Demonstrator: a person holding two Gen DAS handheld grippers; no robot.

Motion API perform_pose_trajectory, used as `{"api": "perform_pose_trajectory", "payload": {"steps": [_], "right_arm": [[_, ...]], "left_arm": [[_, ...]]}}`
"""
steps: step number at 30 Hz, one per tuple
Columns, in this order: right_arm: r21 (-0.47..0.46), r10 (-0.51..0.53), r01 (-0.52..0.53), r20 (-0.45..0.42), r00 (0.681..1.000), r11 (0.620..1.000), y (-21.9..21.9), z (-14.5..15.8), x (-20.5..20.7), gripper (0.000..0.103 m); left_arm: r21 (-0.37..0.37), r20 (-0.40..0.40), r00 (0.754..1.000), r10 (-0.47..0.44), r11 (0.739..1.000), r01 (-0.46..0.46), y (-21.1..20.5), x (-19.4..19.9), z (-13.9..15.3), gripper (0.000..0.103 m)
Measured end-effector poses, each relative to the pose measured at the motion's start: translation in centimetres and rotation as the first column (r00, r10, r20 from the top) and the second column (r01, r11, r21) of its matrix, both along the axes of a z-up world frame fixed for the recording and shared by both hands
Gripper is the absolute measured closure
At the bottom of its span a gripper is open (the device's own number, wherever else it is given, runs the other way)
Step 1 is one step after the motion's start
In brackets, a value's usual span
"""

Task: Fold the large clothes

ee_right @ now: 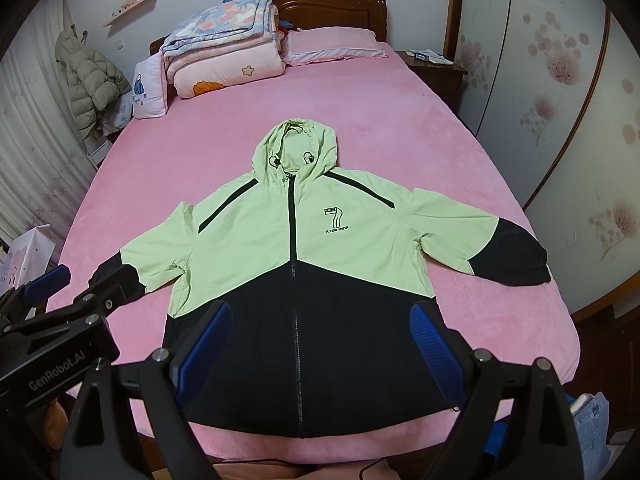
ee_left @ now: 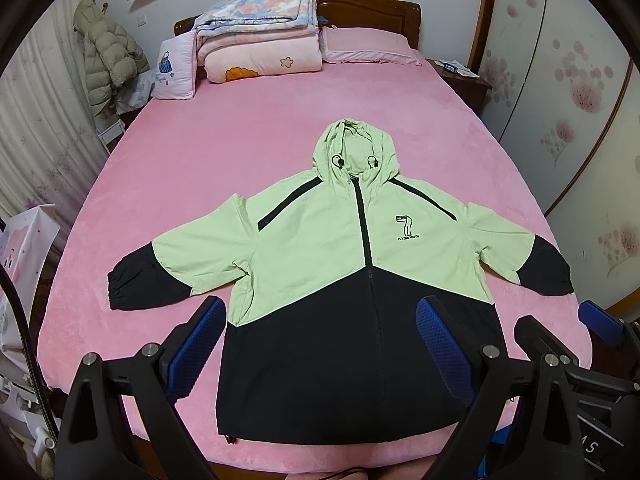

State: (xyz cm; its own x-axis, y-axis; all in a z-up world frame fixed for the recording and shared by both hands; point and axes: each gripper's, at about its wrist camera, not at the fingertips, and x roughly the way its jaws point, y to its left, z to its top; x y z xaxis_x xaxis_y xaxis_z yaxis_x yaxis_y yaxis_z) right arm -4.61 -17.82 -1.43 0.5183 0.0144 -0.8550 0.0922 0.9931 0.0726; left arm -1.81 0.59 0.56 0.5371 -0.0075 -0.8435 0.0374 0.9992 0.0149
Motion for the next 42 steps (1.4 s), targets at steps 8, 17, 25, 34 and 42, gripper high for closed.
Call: {"api": "perform_pose_trajectory", "payload": {"steps": [8, 17, 25, 34, 42], "right_arm": [[0.002, 0.000, 0.000, 0.000, 1.000, 1.000, 0.0, 0.1, -0.1, 0.012], [-0.009, -0.006, 0.006, 0.005, 1.000, 1.000, 0.1, 0.5, -0.9, 0.012], [-0.012, -0.019, 0.019, -0.004, 1.000, 1.000, 0.3, 0.4, -0.7, 0.012], [-0.026, -0.046, 0.046, 0.005, 0.999, 0.999, 0.9, 0.9, -0.4, 0.012], [-0.044, -0.076, 0.077, 0.030, 0.997, 0.996, 1.5, 1.7, -0.2, 0.012]], "left_arm": [[0.005, 0.002, 1.000, -0.005, 1.000, 0.005, 0.1, -0.4, -0.1, 0.008], [0.009, 0.003, 1.000, -0.010, 1.000, 0.010, 0.1, -0.8, -0.4, 0.008], [0.008, -0.003, 1.000, -0.025, 1.000, 0.025, 0.9, -0.9, -0.6, 0.008], [0.000, -0.002, 0.999, -0.033, 0.999, 0.033, 1.6, -0.3, -0.3, 0.008], [-0.009, -0.016, 0.999, -0.047, 0.999, 0.047, 2.6, 0.9, -0.3, 0.008]]}}
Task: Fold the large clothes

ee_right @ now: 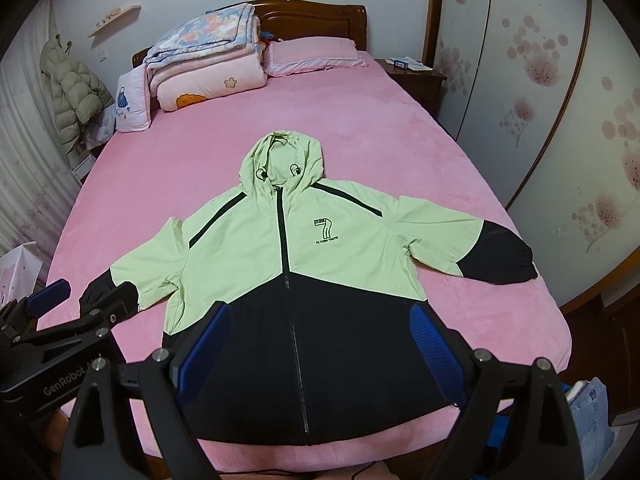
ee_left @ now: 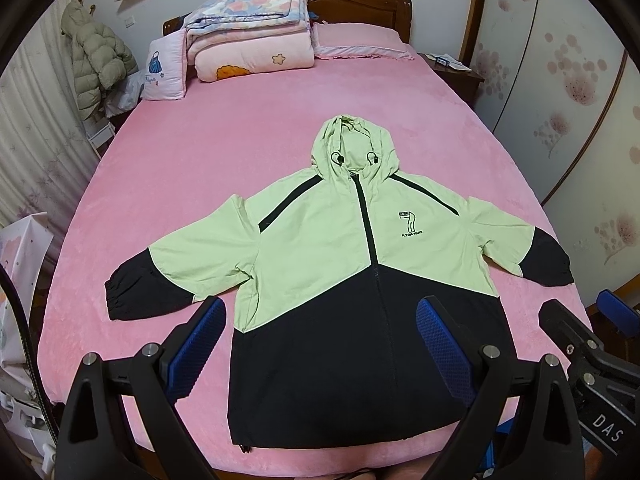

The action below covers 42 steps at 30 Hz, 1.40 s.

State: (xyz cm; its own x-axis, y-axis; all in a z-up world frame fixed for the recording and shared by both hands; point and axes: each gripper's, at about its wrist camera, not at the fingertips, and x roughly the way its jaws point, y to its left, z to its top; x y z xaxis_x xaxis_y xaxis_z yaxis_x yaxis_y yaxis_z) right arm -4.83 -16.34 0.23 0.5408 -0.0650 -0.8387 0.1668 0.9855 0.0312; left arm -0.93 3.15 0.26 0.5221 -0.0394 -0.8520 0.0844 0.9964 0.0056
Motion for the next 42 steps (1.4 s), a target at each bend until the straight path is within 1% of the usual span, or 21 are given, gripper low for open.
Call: {"api": "perform_pose_trajectory", "payload": {"steps": [9, 16, 22, 31, 36, 42], "right_arm": [[-0.014, -0.037, 0.037, 0.004, 0.999, 0.999, 0.5, 0.3, 0.1, 0.012], [-0.016, -0.068, 0.068, -0.012, 0.998, 0.998, 0.3, -0.1, 0.0, 0.012], [-0.026, -0.079, 0.079, -0.017, 0.997, 0.997, 0.4, 0.0, -0.4, 0.012], [-0.024, -0.080, 0.080, -0.022, 0.997, 0.997, -0.2, 0.0, -0.2, 0.012], [-0.004, -0.083, 0.083, -0.018, 0.996, 0.997, -1.2, 0.1, 0.1, 0.012], [0.058, -0.079, 0.078, 0.007, 0.997, 0.995, -4.3, -0.2, 0.9, 0.012]], "left_arm": [[-0.017, -0.025, 0.999, -0.023, 1.000, 0.022, 0.5, 1.2, -0.5, 0.007], [-0.028, -0.049, 0.998, -0.043, 0.999, 0.042, 0.3, 1.5, -1.3, 0.007], [-0.034, -0.058, 0.996, -0.067, 0.997, 0.065, -0.3, 1.5, -1.6, 0.007], [-0.049, -0.070, 0.995, -0.073, 0.996, 0.069, -1.2, 1.8, -1.8, 0.007], [-0.057, -0.054, 0.994, -0.093, 0.994, 0.090, -2.5, 2.0, -1.6, 0.007], [0.002, -0.008, 0.996, -0.092, 0.996, 0.092, -5.3, 2.6, -0.8, 0.007]]}}
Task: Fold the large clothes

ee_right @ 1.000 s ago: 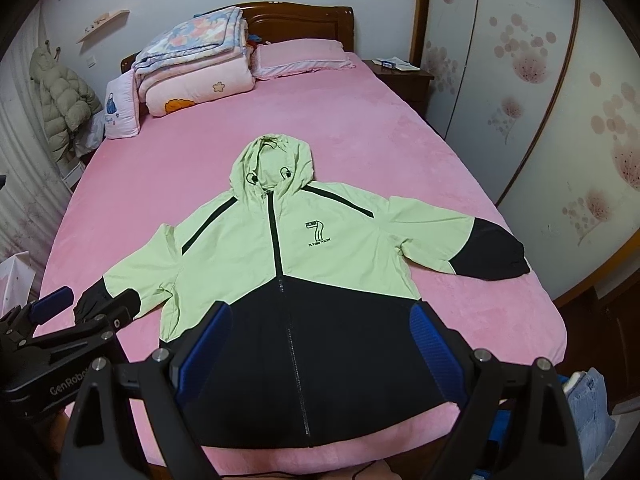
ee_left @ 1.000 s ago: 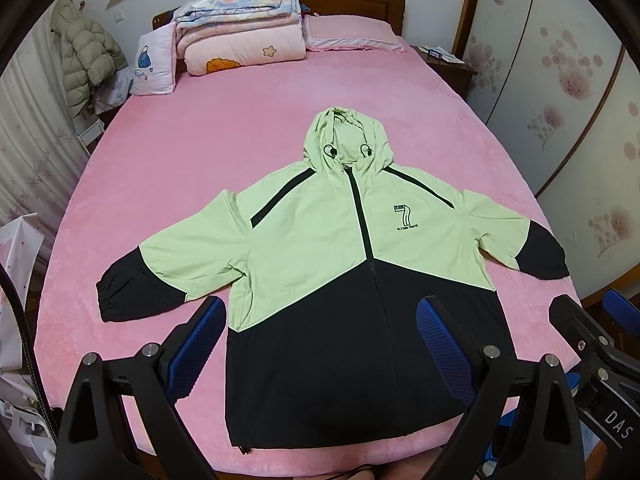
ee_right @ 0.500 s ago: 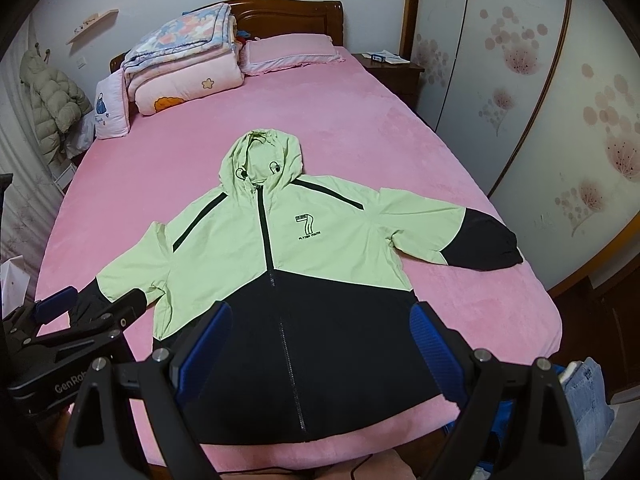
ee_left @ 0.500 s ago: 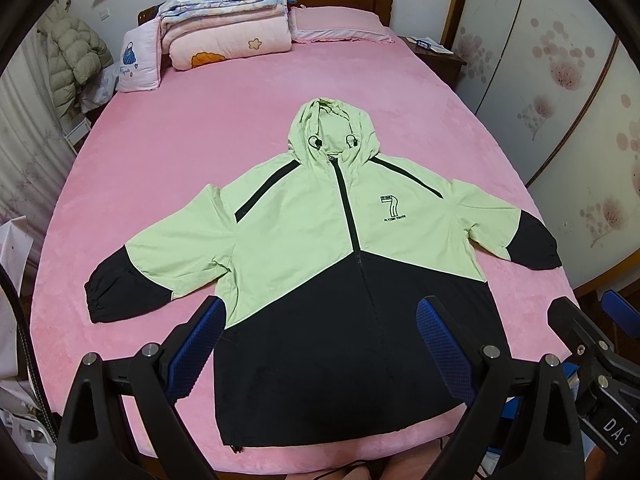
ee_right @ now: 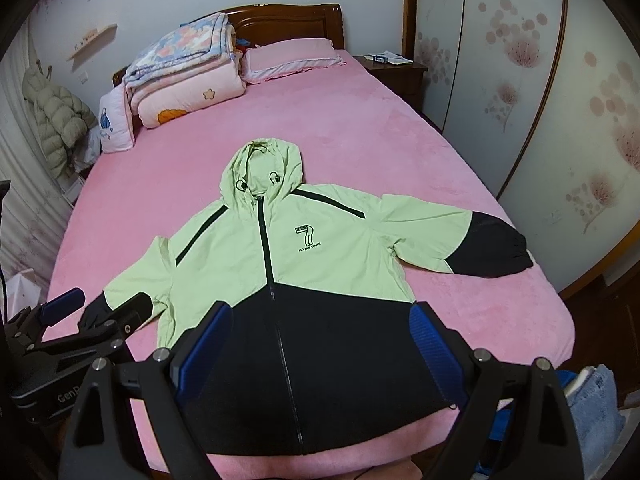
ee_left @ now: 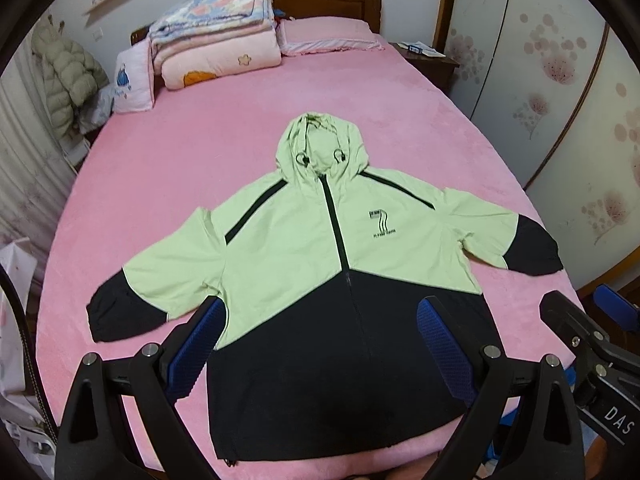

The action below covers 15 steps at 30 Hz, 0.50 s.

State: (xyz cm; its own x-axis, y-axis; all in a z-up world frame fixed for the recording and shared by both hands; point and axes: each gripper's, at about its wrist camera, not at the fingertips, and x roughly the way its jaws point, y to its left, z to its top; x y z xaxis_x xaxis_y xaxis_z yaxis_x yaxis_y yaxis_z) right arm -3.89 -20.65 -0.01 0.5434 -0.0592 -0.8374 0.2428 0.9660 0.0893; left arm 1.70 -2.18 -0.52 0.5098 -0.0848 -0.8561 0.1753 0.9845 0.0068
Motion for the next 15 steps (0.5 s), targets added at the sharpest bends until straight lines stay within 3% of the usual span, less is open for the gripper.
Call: {"api": "perform_pose_trajectory", "payload": {"steps": [7, 12, 15], "right_arm": [[0.092, -0.024, 0.023, 0.008, 1.000, 0.996, -6.5, -1.8, 1.4, 0.017], [0.155, -0.083, 0.077, 0.034, 0.996, 0.985, -14.3, -3.6, 2.6, 0.017], [0.140, -0.120, 0.112, 0.051, 0.991, 0.984, -18.8, -5.1, 3.2, 0.017]], "left_arm": [[0.013, 0.088, 0.996, -0.005, 1.000, 0.004, -5.7, 1.8, 1.2, 0.007], [0.031, 0.157, 0.986, -0.049, 0.999, 0.045, -13.5, 4.3, 0.7, 0.007], [-0.008, 0.200, 0.978, -0.062, 0.998, 0.065, -17.9, 5.9, -0.2, 0.007]]}}
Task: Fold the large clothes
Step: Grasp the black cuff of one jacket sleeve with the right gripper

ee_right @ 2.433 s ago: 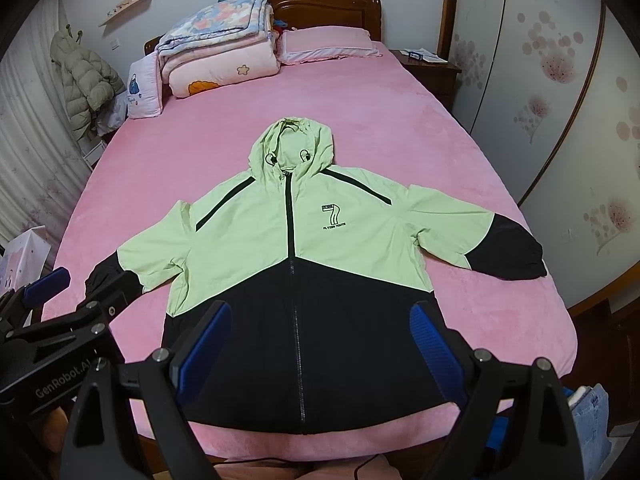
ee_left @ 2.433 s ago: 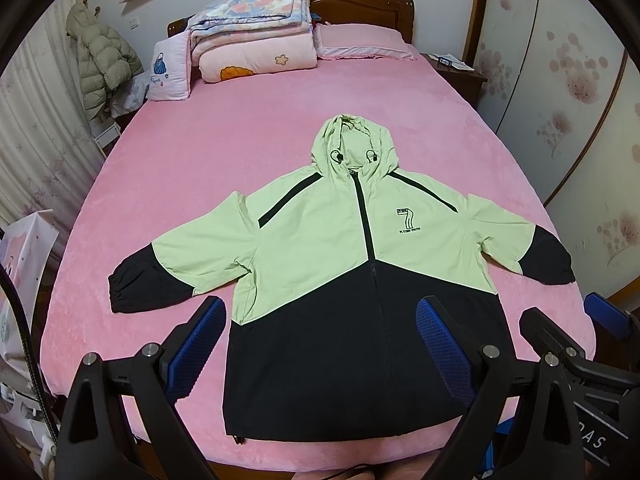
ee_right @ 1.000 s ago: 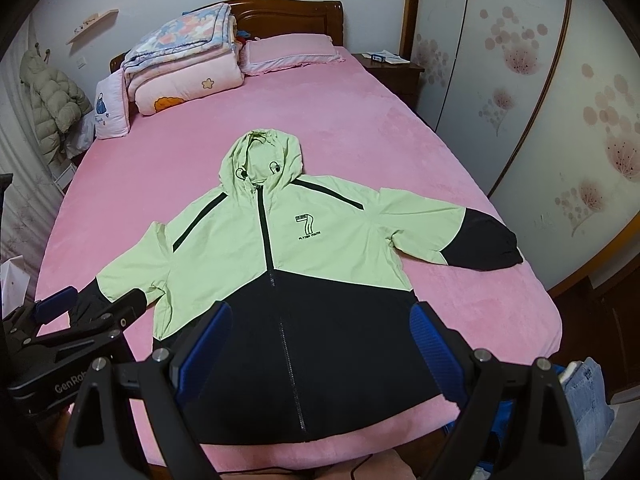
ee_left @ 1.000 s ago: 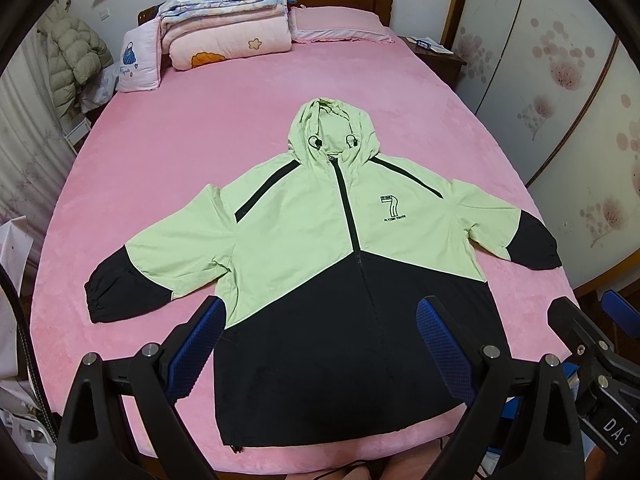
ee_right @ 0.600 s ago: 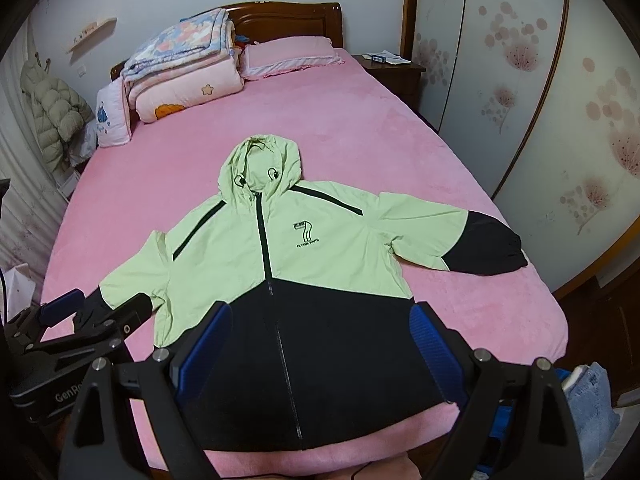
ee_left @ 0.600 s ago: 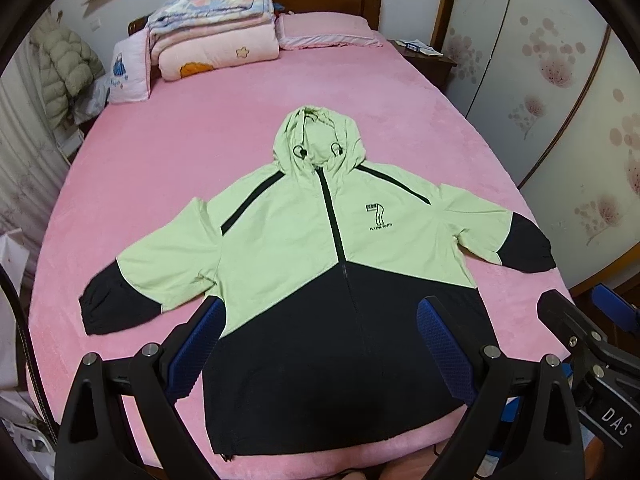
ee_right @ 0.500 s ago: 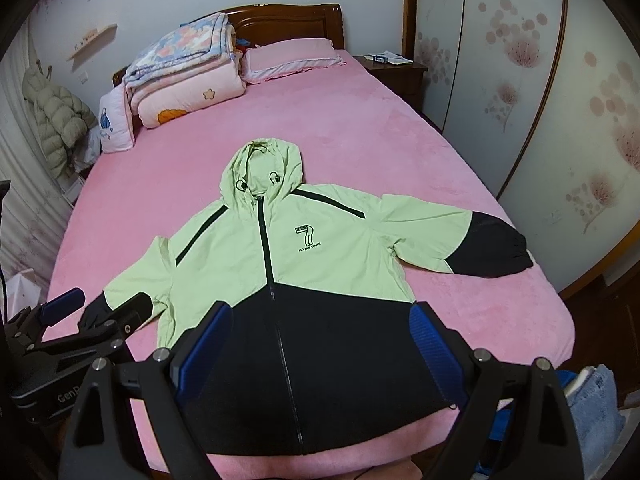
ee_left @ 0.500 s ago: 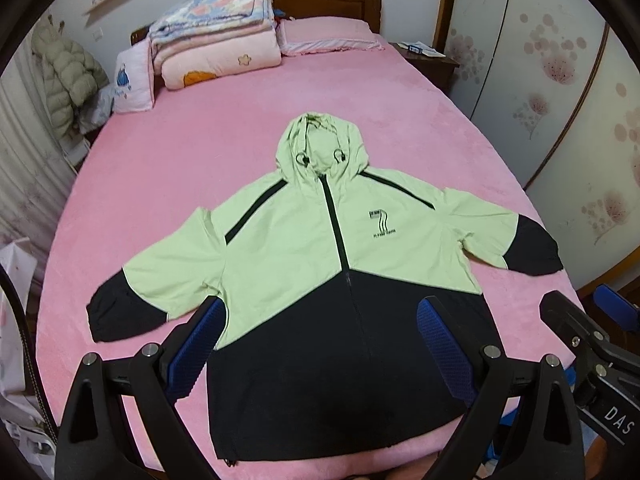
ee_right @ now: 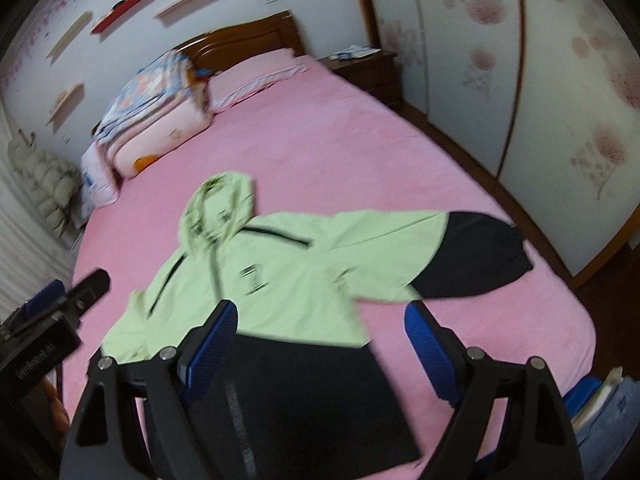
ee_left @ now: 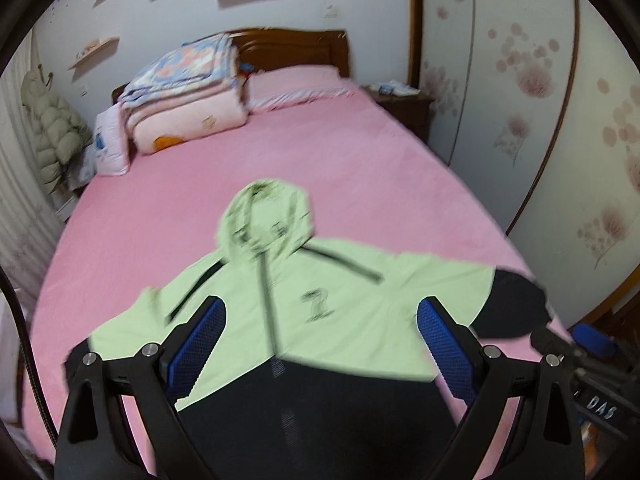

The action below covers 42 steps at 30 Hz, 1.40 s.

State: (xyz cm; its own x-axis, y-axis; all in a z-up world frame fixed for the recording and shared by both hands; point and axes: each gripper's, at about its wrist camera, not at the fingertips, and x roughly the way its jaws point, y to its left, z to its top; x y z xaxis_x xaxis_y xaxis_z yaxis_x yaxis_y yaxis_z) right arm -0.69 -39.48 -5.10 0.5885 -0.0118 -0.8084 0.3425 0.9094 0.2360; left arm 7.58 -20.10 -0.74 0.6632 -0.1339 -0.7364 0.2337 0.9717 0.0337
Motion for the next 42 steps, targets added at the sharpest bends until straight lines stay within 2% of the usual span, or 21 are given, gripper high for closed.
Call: {"api": "perform_pose_trajectory", "payload": {"steps": [5, 10, 15, 18, 21, 24, 27, 29, 30, 33, 35, 38, 42], "right_arm": [[0.023, -0.095, 0.096, -0.033, 0.995, 0.995, -8.5, -5.3, 1.4, 0.017], [0.052, -0.217, 0.222, -0.086, 0.972, 0.974, -17.1, -12.6, 2.1, 0.017], [0.072, -0.314, 0.329, -0.164, 0.935, 0.942, -23.7, -19.7, 1.7, 0.017], [0.115, -0.361, 0.392, -0.218, 0.907, 0.913, -26.6, -23.1, 1.2, 0.017], [0.167, -0.418, 0.471, -0.277, 0.865, 0.866, -28.9, -26.1, 0.1, 0.017], [0.235, -0.445, 0.519, -0.304, 0.843, 0.822, -29.9, -28.0, -1.0, 0.017], [0.274, -0.455, 0.535, -0.305, 0.837, 0.799, -30.4, -29.2, -1.2, 0.017], [0.280, -0.463, 0.534, -0.285, 0.839, 0.798, -30.8, -29.6, -1.0, 0.018], [0.277, -0.468, 0.535, -0.274, 0.840, 0.798, -31.0, -29.8, -0.7, 0.020], [0.275, -0.463, 0.517, -0.239, 0.853, 0.810, -31.8, -29.9, 0.4, 0.052], [0.260, -0.453, 0.507, -0.241, 0.858, 0.822, -32.2, -30.0, 1.3, 0.094], [0.267, -0.437, 0.479, -0.201, 0.877, 0.836, -32.3, -28.8, 1.9, 0.097], [0.167, -0.343, 0.348, -0.059, 0.938, 0.922, -29.3, -22.8, 3.4, 0.098]], "left_arm": [[-0.035, -0.027, 0.996, -0.090, 0.995, 0.089, -8.2, 3.8, -4.2, 0.007], [-0.024, -0.038, 0.989, -0.141, 0.990, 0.141, -15.2, 7.8, -11.5, 0.007], [0.025, -0.124, 0.984, -0.127, 0.991, 0.131, -20.2, 11.3, -19.7, 0.007], [0.045, -0.196, 0.974, -0.115, 0.991, 0.126, -22.7, 12.5, -24.2, 0.007], [0.068, -0.232, 0.965, -0.124, 0.987, 0.144, -24.7, 12.6, -27.5, 0.007], [0.101, -0.258, 0.955, -0.149, 0.979, 0.180, -26.2, 12.0, -29.8, 0.007], [0.121, -0.289, 0.943, -0.164, 0.971, 0.206, -27.0, 11.8, -31.6, 0.007], [0.120, -0.307, 0.937, -0.169, 0.969, 0.214, -27.2, 11.8, -32.3, 0.007], [0.118, -0.314, 0.934, -0.172, 0.969, 0.218, -27.4, 11.8, -32.6, 0.007], [0.108, -0.320, 0.930, -0.178, 0.969, 0.222, -27.3, 12.0, -32.4, 0.007], [0.085, -0.321, 0.929, -0.183, 0.972, 0.221, -26.9, 12.1, -31.5, 0.007], [0.030, -0.321, 0.928, -0.191, 0.977, 0.212, -25.4, 12.3, -29.3, 0.007], [-0.042, -0.298, 0.936, -0.189, 0.982, 0.185, -21.7, 12.1, -25.6, 0.007]]}}
